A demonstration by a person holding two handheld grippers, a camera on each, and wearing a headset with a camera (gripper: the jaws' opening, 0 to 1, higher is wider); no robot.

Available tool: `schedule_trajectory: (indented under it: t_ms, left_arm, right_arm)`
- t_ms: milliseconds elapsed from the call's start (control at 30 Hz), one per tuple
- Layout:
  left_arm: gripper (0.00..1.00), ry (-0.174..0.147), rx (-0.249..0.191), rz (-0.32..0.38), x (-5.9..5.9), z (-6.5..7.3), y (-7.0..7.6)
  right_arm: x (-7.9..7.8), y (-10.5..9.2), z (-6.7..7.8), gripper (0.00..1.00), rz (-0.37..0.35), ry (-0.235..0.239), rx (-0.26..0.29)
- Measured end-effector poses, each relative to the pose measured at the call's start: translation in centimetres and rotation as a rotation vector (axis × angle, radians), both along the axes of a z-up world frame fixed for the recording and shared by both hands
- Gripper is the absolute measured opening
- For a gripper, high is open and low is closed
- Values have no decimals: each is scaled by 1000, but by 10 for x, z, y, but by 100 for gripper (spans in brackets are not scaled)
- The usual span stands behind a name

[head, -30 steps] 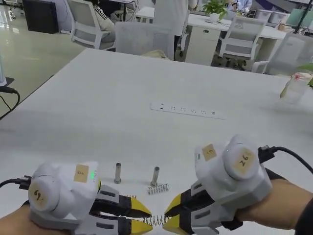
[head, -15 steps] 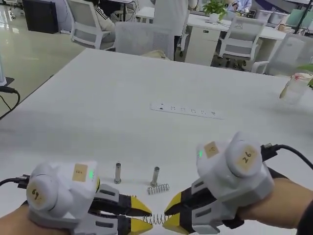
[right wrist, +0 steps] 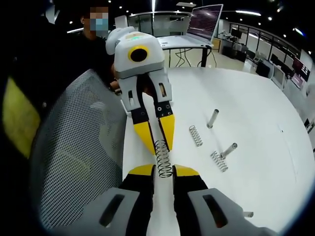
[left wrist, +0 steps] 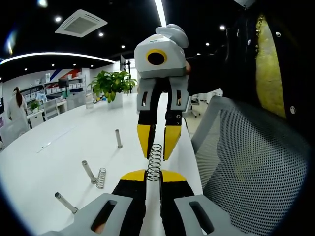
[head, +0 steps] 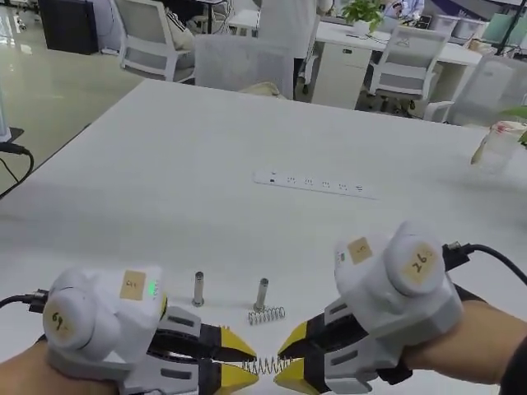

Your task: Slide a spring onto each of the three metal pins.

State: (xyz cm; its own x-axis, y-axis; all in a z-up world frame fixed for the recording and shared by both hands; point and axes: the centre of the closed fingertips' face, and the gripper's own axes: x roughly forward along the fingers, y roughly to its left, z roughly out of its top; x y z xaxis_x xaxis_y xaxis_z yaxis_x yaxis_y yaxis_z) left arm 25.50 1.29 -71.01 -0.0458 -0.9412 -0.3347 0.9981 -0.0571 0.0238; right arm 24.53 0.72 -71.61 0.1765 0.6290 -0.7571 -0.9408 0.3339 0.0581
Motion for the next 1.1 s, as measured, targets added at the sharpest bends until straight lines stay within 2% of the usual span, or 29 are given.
schedule_trajectory:
  t_ms: [300,633,833,1100]
  left_arm:
    - [2,8,-10,9,1,2,-1]
    - [2,13,-14,20,3,3,0]
    - [2,13,-4,18,2,1,0]
    - [2,13,1,20,2,0,0]
  right_arm:
    - [3,1,0,9,-14,0,27]
    - [3,5,8,8,1,-25,8]
    - [4,12,16,9,10,-38,16]
    - [5,16,18,8,38,-48,-16]
